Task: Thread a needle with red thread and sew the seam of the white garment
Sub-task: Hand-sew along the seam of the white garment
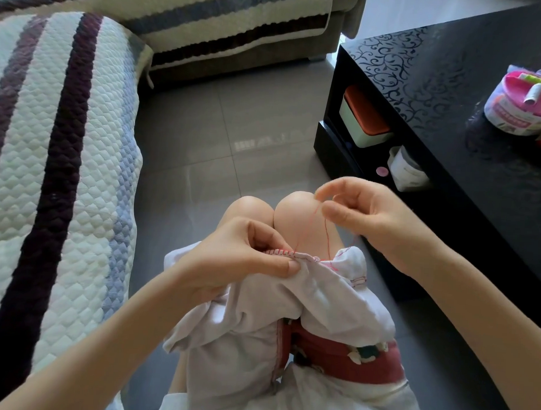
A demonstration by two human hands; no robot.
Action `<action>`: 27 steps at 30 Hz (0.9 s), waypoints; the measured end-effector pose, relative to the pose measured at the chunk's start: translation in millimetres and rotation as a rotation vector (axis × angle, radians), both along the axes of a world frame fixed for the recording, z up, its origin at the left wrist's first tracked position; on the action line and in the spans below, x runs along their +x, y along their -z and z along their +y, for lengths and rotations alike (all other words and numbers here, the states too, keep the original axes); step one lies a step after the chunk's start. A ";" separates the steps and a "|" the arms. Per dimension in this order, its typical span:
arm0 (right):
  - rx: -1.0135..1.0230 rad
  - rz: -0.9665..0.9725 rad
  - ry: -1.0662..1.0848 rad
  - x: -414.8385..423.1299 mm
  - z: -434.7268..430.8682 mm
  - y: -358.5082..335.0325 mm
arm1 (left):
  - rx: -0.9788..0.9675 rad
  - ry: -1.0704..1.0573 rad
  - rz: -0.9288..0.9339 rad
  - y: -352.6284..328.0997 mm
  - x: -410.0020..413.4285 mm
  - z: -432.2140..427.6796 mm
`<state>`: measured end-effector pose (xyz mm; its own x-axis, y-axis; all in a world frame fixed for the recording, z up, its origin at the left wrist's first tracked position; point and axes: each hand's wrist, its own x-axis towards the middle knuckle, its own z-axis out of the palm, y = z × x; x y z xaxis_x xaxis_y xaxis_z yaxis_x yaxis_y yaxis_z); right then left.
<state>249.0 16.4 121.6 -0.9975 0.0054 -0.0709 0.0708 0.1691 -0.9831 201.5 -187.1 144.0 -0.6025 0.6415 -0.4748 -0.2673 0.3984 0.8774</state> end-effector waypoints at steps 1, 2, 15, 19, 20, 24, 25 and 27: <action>0.086 0.003 -0.007 -0.4 -1.6 3.3 | 0.015 0.006 -0.021 0.0 0.0 -1.2; 0.124 0.008 -0.021 1.1 -3.7 5.6 | 0.034 0.009 -0.047 0.4 0.0 -2.2; 0.245 0.255 -0.170 23.3 -23.0 21.2 | 0.132 -0.004 -0.122 10.1 -2.4 -6.7; 0.239 0.235 -0.169 22.5 -22.4 21.6 | 0.124 0.006 -0.123 11.0 -3.6 -6.8; 0.229 0.232 -0.180 22.1 -22.4 21.3 | 0.123 0.012 -0.123 11.1 -3.9 -6.9; 0.154 0.208 -0.204 20.6 -21.5 21.4 | 0.137 0.029 -0.143 10.7 -4.7 -6.1; 0.121 0.197 -0.206 20.2 -21.4 22.2 | 0.142 0.028 -0.150 10.9 -5.1 -5.8; 0.021 0.157 -0.201 20.0 -21.9 24.0 | 0.156 0.027 -0.170 10.6 -5.8 -5.1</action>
<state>269.0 -5.6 97.6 -0.9773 -0.1947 0.0831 -0.1196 0.1844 -0.9755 195.7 -192.2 133.4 -0.5042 0.7299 -0.4616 -0.4076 0.2701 0.8723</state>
